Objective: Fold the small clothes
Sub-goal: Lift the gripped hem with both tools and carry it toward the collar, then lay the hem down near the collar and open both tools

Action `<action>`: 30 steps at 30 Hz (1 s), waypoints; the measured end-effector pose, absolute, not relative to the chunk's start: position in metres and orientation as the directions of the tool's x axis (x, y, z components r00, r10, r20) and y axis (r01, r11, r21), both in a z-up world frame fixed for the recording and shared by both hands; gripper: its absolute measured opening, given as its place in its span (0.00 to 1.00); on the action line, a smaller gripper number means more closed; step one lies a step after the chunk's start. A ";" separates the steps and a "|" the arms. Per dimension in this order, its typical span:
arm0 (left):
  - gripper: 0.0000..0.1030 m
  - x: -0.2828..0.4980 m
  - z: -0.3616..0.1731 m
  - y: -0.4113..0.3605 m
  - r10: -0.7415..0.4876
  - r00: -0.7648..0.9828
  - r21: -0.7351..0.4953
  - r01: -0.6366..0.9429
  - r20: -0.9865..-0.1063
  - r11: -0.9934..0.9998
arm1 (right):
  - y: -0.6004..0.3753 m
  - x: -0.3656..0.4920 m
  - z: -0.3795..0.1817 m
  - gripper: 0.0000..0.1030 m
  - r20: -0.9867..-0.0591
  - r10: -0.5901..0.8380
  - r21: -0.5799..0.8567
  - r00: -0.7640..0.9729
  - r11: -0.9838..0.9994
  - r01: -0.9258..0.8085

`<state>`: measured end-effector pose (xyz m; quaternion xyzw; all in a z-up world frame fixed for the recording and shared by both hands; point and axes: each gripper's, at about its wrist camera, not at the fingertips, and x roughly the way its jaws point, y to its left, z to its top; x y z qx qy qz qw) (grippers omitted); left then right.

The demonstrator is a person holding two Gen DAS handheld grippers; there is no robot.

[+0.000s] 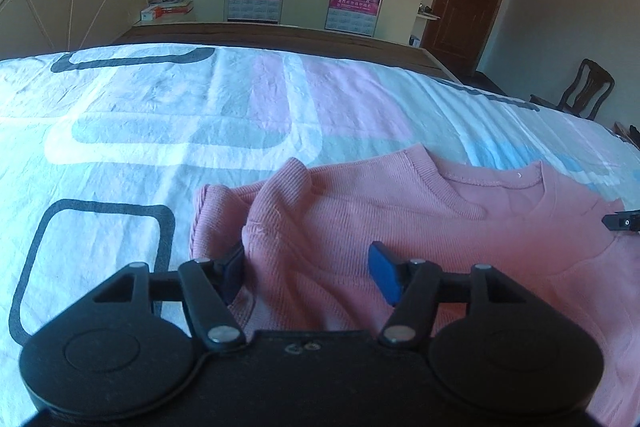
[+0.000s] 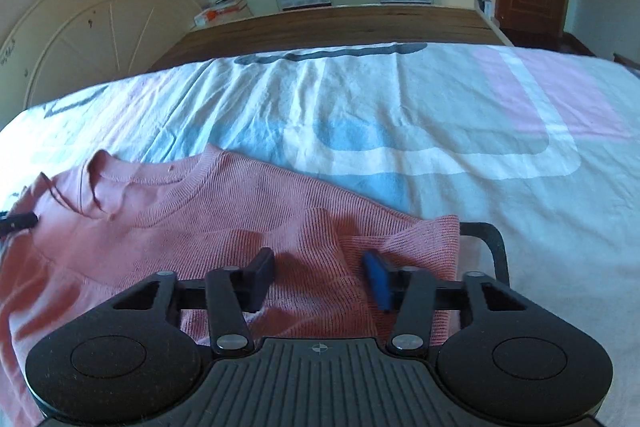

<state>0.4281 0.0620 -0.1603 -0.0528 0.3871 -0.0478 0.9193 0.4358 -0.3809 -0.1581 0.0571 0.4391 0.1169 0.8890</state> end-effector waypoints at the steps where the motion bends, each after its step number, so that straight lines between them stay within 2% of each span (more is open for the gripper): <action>1: 0.59 0.428 -0.160 0.062 -0.130 0.694 -0.137 0.046 -0.708 0.990 | -0.378 0.437 -0.159 0.33 -0.775 0.257 0.192 0.577 0.966 -0.173; 2: 0.59 0.429 -0.160 0.063 -0.131 0.692 -0.137 0.047 -0.710 0.989 | -0.376 0.437 -0.158 0.27 -0.781 0.257 0.178 0.569 0.965 -0.191; 3: 0.57 0.429 -0.159 0.063 -0.132 0.691 -0.136 0.049 -0.711 0.989 | -0.372 0.438 -0.158 0.15 -0.789 0.258 0.163 0.558 0.963 -0.215; 4: 0.54 0.429 -0.159 0.064 -0.135 0.690 -0.136 0.053 -0.711 0.989 | -0.370 0.437 -0.156 0.12 -0.791 0.256 0.150 0.556 0.962 -0.229; 7: 0.32 0.429 -0.157 0.065 -0.140 0.698 -0.141 0.056 -0.702 0.988 | -0.352 0.422 -0.150 0.09 -0.761 0.191 0.006 0.620 0.958 -0.288; 8: 0.16 0.428 -0.156 0.066 -0.135 0.706 -0.138 0.052 -0.695 0.989 | -0.347 0.415 -0.146 0.09 -0.735 0.169 -0.042 0.656 0.955 -0.293; 11: 0.12 0.425 -0.151 0.071 -0.137 0.739 -0.171 0.030 -0.659 0.985 | -0.338 0.402 -0.134 0.07 -0.617 0.072 -0.191 0.784 0.953 -0.237; 14: 0.11 0.422 -0.143 0.068 -0.118 0.781 -0.170 0.015 -0.614 0.985 | -0.341 0.407 -0.125 0.07 -0.545 0.020 -0.219 0.838 0.962 -0.165; 16: 0.11 0.422 -0.139 0.066 -0.090 0.807 -0.168 -0.011 -0.583 0.986 | -0.341 0.412 -0.126 0.07 -0.521 -0.004 -0.230 0.853 0.964 -0.136; 19: 0.11 0.425 -0.139 0.069 -0.053 0.828 -0.191 -0.066 -0.558 0.979 | -0.346 0.424 -0.136 0.07 -0.552 -0.005 -0.166 0.834 0.981 -0.103; 22: 0.11 0.437 -0.158 0.063 -0.022 0.770 -0.124 -0.074 -0.637 0.989 | -0.349 0.438 -0.154 0.07 -0.617 -0.031 -0.163 0.786 0.983 -0.089; 24: 0.19 0.434 -0.166 0.060 0.010 0.772 -0.085 -0.082 -0.635 0.993 | -0.347 0.444 -0.171 0.07 -0.654 -0.061 -0.190 0.754 0.978 -0.086; 26: 0.21 0.433 -0.164 0.057 0.020 0.768 -0.067 -0.081 -0.640 0.994 | -0.345 0.444 -0.183 0.07 -0.665 -0.082 -0.214 0.743 0.973 -0.085; 28: 0.34 0.429 -0.160 0.059 0.029 0.760 -0.041 -0.073 -0.650 0.997 | -0.345 0.441 -0.183 0.07 -0.661 -0.091 -0.222 0.745 0.972 -0.078; 29: 0.45 0.425 -0.157 0.062 0.026 0.756 -0.046 -0.074 -0.655 0.996 | -0.348 0.441 -0.180 0.09 -0.664 -0.086 -0.210 0.742 0.975 -0.075; 30: 0.51 0.417 -0.153 0.067 0.012 0.755 -0.068 -0.075 -0.656 0.995 | -0.352 0.438 -0.174 0.09 -0.667 -0.082 -0.189 0.740 0.980 -0.061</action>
